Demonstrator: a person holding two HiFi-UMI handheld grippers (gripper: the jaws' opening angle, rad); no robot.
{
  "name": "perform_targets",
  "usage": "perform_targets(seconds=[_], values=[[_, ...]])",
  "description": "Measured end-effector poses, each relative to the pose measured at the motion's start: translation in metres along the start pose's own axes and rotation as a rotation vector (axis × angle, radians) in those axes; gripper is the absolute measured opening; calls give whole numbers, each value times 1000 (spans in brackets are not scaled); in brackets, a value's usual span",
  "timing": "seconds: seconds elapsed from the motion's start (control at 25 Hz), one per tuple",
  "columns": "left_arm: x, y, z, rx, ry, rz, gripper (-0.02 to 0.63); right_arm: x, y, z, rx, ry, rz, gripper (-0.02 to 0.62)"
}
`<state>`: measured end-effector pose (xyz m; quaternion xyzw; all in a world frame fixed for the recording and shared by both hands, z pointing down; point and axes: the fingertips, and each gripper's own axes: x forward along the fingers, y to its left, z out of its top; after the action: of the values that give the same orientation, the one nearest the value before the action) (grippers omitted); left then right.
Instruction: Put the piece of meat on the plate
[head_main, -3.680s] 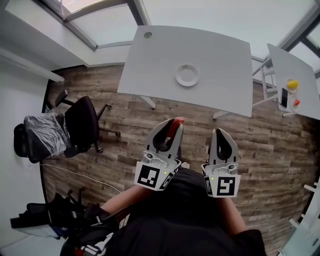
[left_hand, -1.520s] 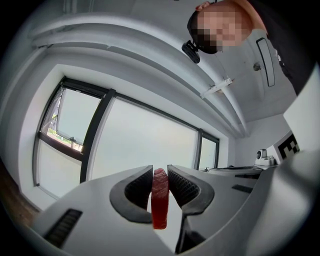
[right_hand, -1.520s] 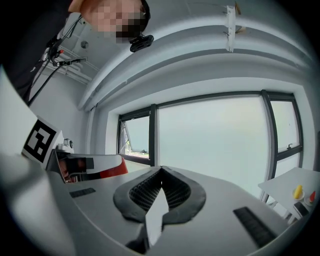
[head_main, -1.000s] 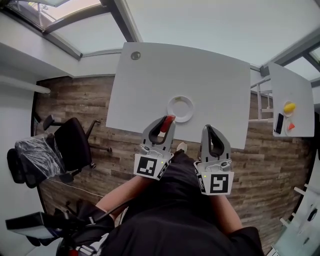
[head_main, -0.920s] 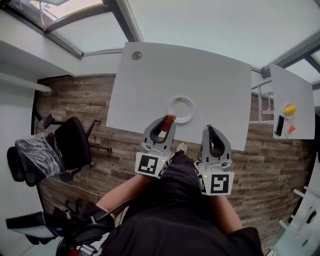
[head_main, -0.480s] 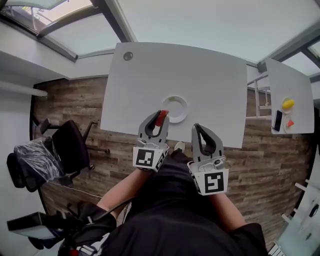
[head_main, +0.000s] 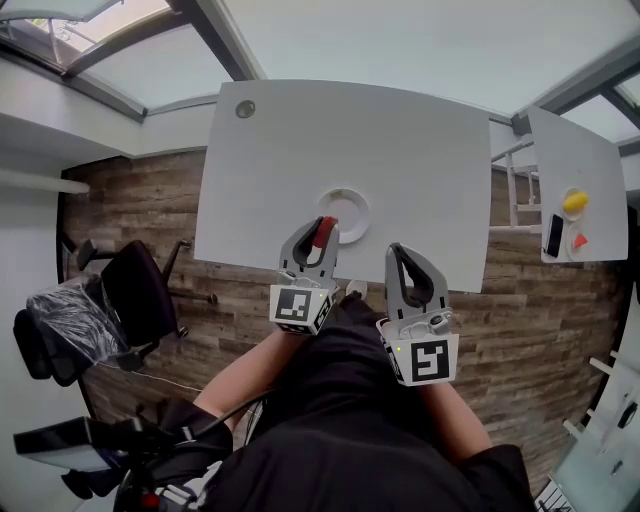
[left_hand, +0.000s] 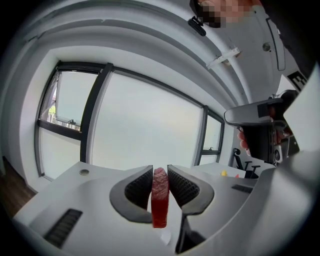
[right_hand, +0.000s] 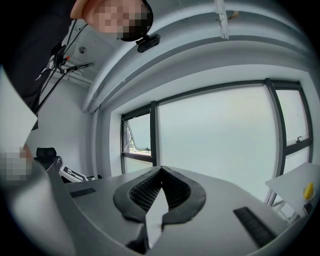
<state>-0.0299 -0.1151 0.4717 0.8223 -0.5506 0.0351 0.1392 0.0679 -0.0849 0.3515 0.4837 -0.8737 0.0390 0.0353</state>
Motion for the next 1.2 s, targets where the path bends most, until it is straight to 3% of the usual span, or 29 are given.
perform_targets(seconds=[0.32,0.6,0.84,0.96,1.08,1.2], values=[[17,-10,-14,39,24,-47,96,2,4,-6,-31,5,27,3],[30,-9,-21,90,61,-48,97,0,7,-10,-43,20,20,3],[41,-10,-30,85,78,-50,96,1,3,-11,-32,18,11,3],[47,-9,-50,66,85,-44,96,6,-3,-10,-25,12,-3,3],[51,-5,-65,112,133,-37,95,7,-10,-7,-21,9,-19,3],[56,-3,-69,103,157,-27,96,5,-15,-6,-18,2,-28,3]])
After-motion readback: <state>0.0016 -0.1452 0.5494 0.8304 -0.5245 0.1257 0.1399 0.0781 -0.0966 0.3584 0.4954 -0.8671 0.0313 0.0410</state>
